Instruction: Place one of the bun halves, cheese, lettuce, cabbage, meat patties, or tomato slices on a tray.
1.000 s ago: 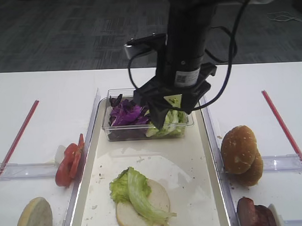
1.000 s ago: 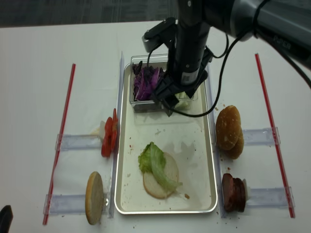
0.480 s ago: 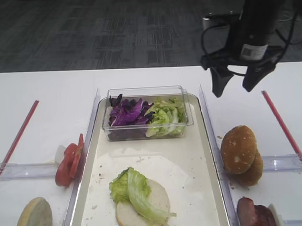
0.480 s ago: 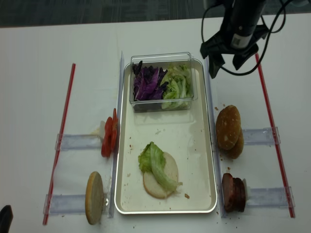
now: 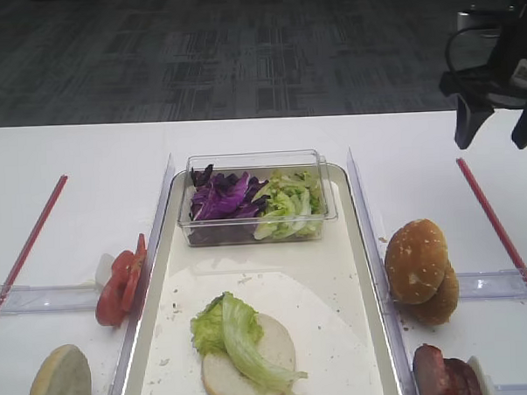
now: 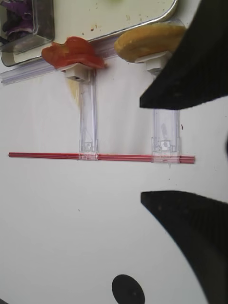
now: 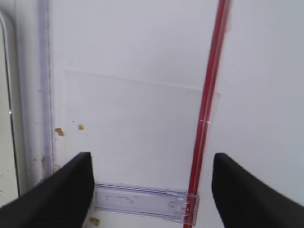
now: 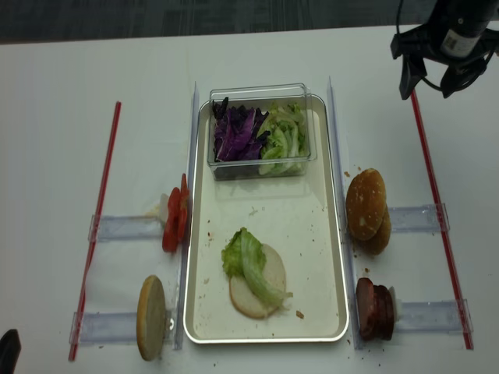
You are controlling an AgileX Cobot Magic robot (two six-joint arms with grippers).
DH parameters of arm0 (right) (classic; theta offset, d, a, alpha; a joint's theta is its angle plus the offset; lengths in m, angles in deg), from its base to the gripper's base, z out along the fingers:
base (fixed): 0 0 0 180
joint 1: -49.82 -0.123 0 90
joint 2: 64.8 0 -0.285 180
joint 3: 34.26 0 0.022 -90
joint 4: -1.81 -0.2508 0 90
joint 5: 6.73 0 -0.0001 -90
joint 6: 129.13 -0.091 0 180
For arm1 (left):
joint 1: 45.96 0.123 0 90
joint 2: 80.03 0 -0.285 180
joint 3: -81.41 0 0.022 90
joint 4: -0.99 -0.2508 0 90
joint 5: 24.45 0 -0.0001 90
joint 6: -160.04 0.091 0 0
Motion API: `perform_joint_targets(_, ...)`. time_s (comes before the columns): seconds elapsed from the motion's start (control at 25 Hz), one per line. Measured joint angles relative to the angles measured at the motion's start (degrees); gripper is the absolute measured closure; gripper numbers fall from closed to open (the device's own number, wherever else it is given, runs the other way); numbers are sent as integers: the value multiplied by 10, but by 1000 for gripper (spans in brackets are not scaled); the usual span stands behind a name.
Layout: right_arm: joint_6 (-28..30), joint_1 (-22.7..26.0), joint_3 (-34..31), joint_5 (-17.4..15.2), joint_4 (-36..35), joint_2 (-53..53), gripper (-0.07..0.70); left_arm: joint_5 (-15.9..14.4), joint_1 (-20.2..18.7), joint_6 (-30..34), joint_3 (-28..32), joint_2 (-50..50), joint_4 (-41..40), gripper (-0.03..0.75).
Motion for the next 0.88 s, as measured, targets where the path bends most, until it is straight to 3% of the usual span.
perform_joint_targets(0.2, 0, 28, 0, 0, 2, 0, 108, 0, 0, 0, 0, 0, 0, 323)
perform_joint_targets(0.52, 0, 32, -6, -1, 4, 0, 108, 0, 0, 0, 0, 0, 0, 323)
perform_joint_targets(0.88, 3, 32, -101, 0, 10, -56, 108, 0, 0, 0, 0, 0, 0, 323)
